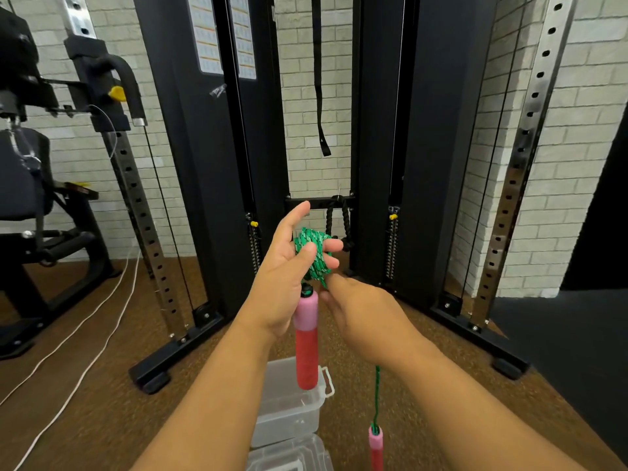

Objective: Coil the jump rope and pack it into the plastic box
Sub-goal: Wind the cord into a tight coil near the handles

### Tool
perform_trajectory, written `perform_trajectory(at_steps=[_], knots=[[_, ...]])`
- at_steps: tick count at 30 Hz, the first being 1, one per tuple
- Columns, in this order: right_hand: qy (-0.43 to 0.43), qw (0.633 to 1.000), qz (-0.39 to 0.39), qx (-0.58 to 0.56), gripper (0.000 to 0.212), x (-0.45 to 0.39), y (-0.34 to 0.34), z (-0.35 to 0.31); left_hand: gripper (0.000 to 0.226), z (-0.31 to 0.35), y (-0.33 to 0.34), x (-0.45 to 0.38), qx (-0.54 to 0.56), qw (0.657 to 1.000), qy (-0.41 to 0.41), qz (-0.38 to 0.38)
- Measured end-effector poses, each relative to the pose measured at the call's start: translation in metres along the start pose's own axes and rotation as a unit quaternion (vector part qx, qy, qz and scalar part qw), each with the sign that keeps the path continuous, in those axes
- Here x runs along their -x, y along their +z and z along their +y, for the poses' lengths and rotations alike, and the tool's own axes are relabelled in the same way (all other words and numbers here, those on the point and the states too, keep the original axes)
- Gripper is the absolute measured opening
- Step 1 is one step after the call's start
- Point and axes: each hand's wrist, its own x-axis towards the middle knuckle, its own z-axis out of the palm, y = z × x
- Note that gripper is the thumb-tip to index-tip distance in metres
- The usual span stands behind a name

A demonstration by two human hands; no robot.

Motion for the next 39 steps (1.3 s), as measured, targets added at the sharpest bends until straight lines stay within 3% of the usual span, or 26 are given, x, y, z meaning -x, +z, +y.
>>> perform_trajectory(at_steps=[7, 10, 16, 20, 22, 28, 32, 39], knots=[[-0.091, 0.995, 0.002, 0.043, 0.022, -0.003, -0.021, -0.003, 0.043, -0.008, -0.003, 0.001, -0.017, 0.999, -0.028, 0.012], [-0.095, 0.995, 0.027, 0.017, 0.017, -0.010, -0.033, -0.004, 0.054, -0.014, -0.003, 0.005, -0.057, 0.997, -0.045, -0.013], [-0.013, 0.985, 0.041, -0.168, 0.010, -0.028, -0.048, 0.001, 0.049, -0.015, 0.005, 0.010, -0.023, 0.997, -0.052, -0.042], [0.059, 0.935, 0.070, -0.342, 0.009, -0.029, -0.044, 0.007, 0.050, -0.003, 0.009, 0.014, 0.032, 0.997, -0.055, -0.045], [0.070, 0.939, 0.089, -0.325, 0.012, -0.028, -0.037, 0.014, 0.049, 0.003, 0.009, 0.015, 0.057, 0.995, -0.056, -0.058], [0.093, 0.941, 0.097, -0.311, 0.018, -0.018, -0.016, 0.023, 0.077, 0.008, 0.007, 0.014, 0.015, 0.997, -0.027, -0.076], [0.081, 0.941, 0.086, -0.316, 0.018, -0.008, -0.002, 0.020, 0.070, 0.013, 0.007, 0.010, 0.057, 0.998, 0.005, -0.010], [0.007, 0.991, 0.019, -0.131, 0.032, 0.006, 0.019, 0.017, 0.061, 0.023, -0.002, -0.004, -0.030, 0.995, 0.050, 0.079]])
